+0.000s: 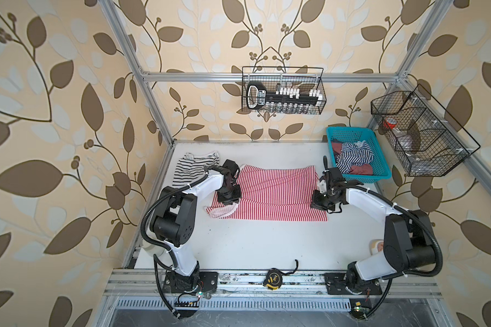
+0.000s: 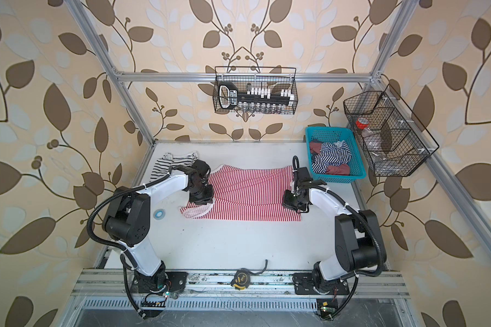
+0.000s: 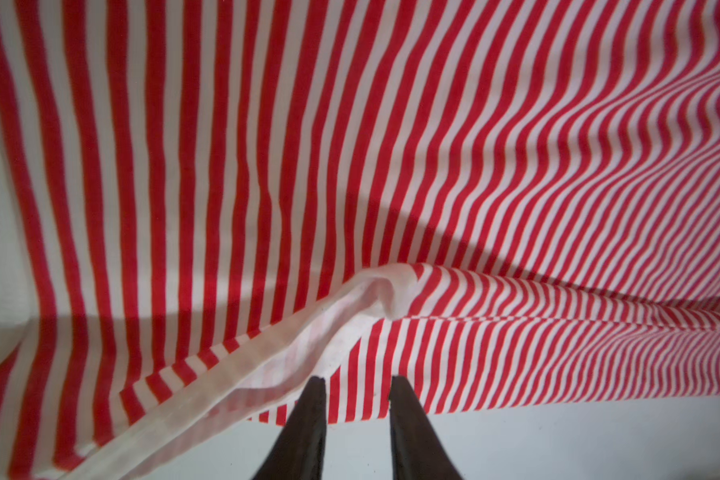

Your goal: Fold and stack the tank tops

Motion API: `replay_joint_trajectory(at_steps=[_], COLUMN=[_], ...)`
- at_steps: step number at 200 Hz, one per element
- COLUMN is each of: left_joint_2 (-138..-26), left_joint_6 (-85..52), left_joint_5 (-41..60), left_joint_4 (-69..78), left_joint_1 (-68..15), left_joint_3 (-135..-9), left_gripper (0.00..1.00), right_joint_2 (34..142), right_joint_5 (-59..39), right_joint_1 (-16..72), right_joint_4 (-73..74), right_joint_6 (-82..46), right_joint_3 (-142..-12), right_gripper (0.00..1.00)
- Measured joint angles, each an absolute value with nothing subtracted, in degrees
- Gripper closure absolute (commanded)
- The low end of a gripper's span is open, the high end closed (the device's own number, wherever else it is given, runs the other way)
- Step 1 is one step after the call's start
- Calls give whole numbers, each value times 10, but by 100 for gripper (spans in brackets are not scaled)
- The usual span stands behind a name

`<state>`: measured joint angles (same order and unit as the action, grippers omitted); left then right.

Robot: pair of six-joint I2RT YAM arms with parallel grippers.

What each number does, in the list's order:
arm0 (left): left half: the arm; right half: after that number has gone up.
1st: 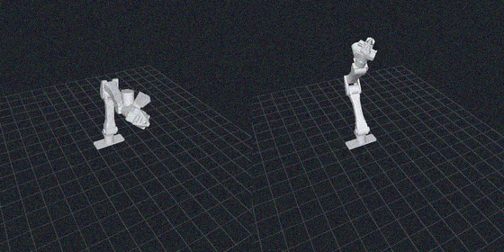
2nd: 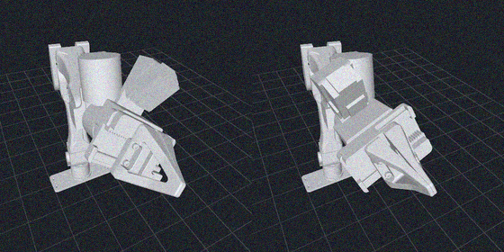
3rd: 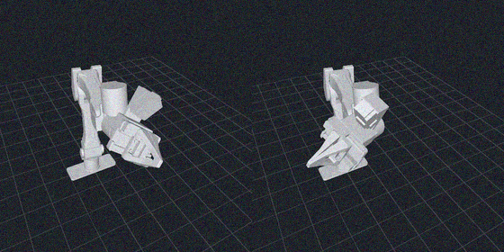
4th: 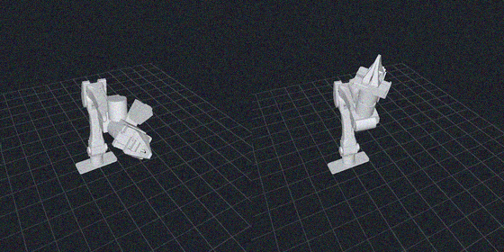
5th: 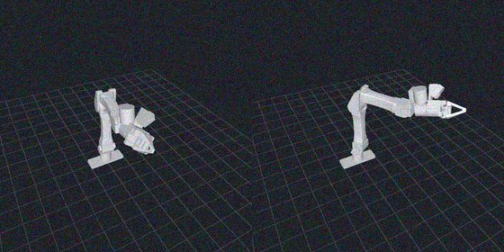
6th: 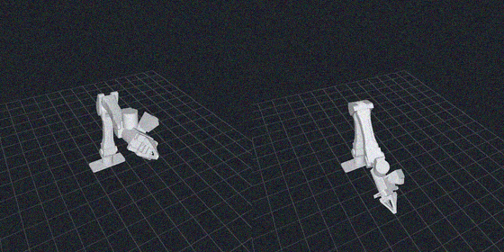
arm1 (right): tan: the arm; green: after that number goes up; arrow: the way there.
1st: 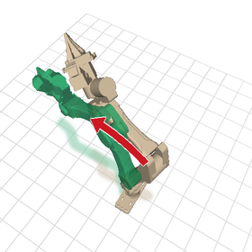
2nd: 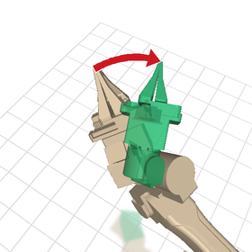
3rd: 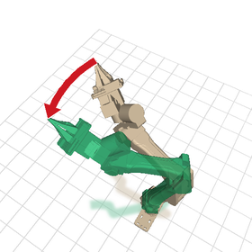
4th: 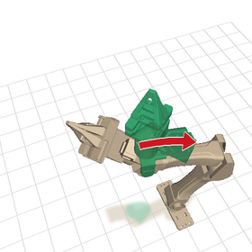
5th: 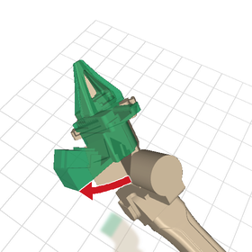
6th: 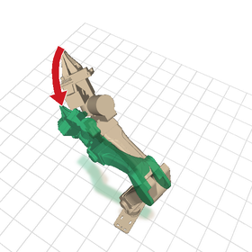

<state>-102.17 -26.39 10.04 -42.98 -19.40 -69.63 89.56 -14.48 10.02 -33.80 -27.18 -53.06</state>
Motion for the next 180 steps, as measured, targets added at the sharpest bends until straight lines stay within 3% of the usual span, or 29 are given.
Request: replay_joint_trajectory(at_steps=[37,137,180], left_joint_2=[-1032,-968,-933], left_joint_6=[-276,-291,-307], left_joint_5=[100,104,103], left_joint_4=[-415,-390,-410], left_joint_1=[-194,-194,-194], left_joint_3=[-658,-559,-526], left_gripper=[74,76,67], right_joint_2=[938,894,873], right_joint_5=[-147,-142,-137], right_joint_1=[101,105,118], right_joint_4=[-318,-272,-275], right_joint_6=[-272,-265,-267], right_joint_3=[-502,-444,-425], right_gripper=[90,90,90])
